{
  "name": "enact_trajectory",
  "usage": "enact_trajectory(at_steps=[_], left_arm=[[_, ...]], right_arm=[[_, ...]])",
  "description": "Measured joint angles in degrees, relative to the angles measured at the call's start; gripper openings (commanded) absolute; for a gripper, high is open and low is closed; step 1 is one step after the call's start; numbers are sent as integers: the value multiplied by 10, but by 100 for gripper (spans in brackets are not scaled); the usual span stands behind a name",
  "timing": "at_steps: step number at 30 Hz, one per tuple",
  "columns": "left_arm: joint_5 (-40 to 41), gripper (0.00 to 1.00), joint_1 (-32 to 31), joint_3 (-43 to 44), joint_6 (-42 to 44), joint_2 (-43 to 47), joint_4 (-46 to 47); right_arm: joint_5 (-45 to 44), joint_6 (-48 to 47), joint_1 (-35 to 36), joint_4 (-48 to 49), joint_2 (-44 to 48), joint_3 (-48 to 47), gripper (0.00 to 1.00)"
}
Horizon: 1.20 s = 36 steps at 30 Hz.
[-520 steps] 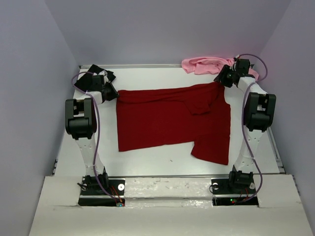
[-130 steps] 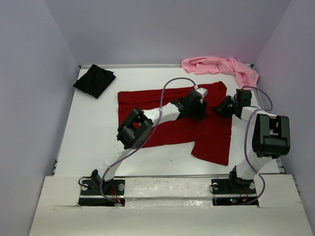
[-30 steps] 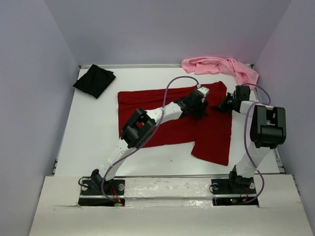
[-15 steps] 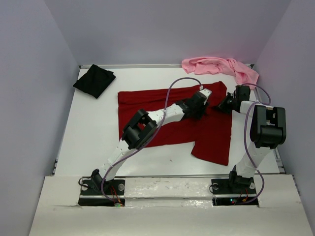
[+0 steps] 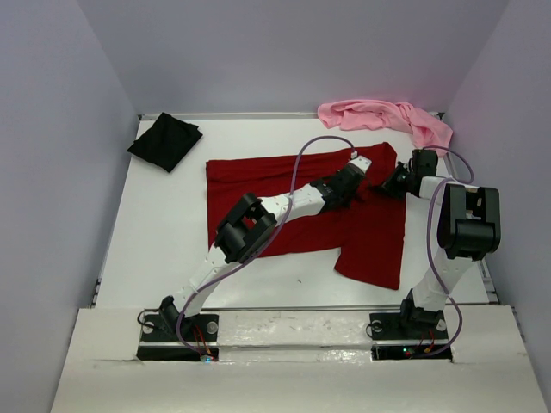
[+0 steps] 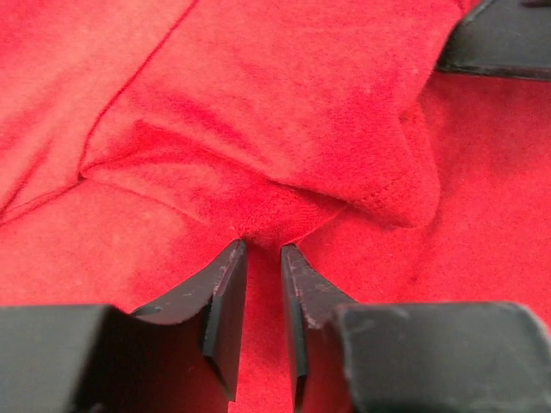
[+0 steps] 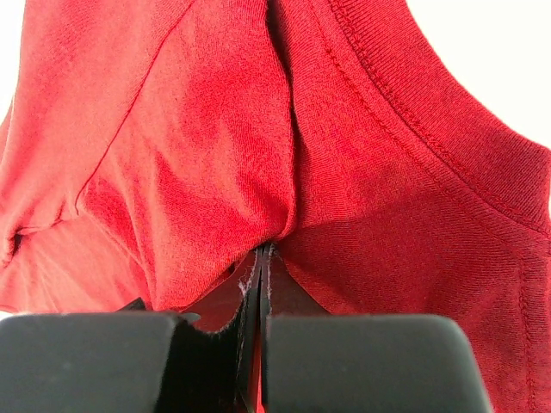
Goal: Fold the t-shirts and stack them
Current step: Fold the tshirt
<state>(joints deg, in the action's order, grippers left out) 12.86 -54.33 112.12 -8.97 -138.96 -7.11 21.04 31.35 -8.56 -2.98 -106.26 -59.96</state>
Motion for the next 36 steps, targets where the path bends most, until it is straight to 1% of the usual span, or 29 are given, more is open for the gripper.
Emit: enact_trajectory(at_steps=[2,8,14,22,30,36], left_arm=[[7,27,0,0,1,0,0],[24,22,-1,0,2,0,0],[31,4,-1,0,4,0,1],[31,3,-4,-11,4,3,2],[37,3,-9,-19,6,25,-5],[41,3,-9,-19,6,40,-7]], right_arm=[[0,0,0,0,0,0,0],[0,-1,0,-1,0,-2,0],[-3,-6,0,-7,0,-10,0],[-36,-24,0,-46,0,-45,0],[-80,-47,-2,-102,0,-92,0],[-98,-68,-4,-137,-14,-162,0]])
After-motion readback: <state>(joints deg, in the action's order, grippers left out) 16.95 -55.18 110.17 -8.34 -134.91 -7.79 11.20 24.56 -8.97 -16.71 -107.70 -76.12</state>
